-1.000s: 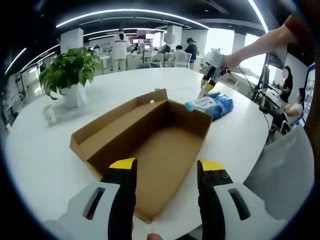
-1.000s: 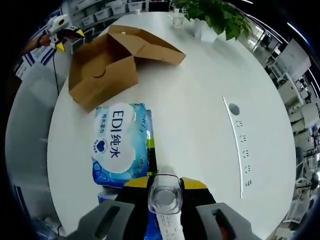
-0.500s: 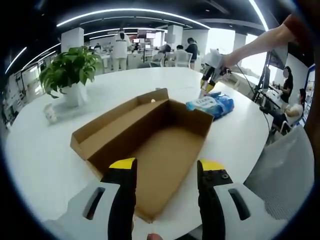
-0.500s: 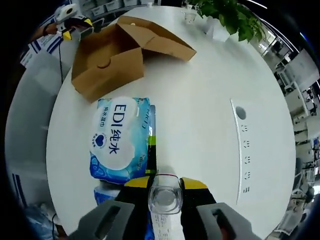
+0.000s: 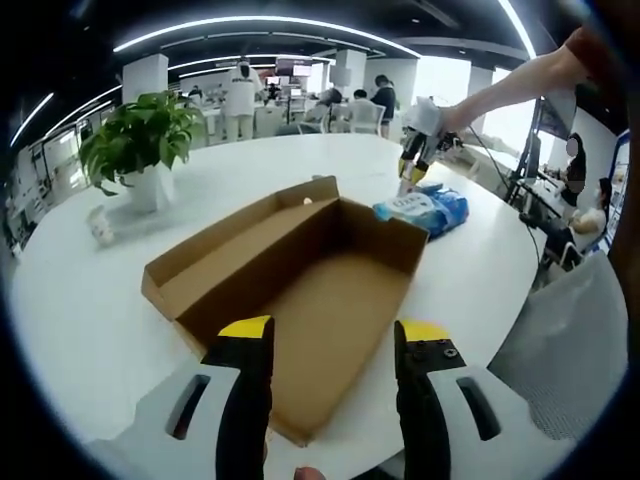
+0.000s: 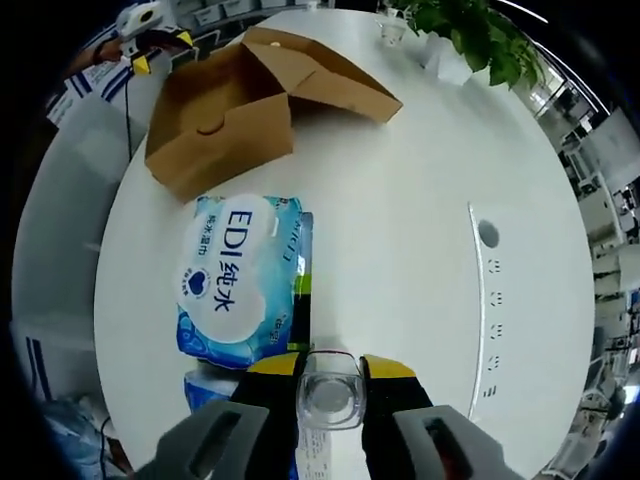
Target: Operate the shoe box by opening the lid, removing the specified soft item, and placing it in the target area until the item is outside and the box remains undamaged.
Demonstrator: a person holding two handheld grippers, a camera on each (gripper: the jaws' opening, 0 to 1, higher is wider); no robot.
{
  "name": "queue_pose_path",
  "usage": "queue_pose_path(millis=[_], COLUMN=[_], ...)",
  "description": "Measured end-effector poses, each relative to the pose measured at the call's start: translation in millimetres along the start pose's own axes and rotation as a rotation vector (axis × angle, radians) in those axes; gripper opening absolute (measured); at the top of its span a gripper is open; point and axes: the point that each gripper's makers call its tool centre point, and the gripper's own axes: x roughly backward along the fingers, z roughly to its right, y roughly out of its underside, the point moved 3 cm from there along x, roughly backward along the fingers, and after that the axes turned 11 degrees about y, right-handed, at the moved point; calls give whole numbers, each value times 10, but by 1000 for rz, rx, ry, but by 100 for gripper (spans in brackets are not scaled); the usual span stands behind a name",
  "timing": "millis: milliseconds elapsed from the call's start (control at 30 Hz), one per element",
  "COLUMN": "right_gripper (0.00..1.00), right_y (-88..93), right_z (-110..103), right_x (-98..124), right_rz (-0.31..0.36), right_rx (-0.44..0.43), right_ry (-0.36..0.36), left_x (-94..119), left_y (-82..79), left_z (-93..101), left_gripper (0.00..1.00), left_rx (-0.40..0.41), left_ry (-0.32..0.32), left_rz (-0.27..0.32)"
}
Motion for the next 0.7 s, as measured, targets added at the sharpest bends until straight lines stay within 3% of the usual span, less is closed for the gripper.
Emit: queue_pose_path(millis=[700], right_gripper=[22], right_y=[32], right_z=[62], right_x=[-31], right_rz=[-8], right_rx=[-15], right_ry=[6], left_x=[-3], left_y=[6], left_z=[-12], left_gripper=[48], left_rx=[4], left_ry=[4], left_rz=[-3])
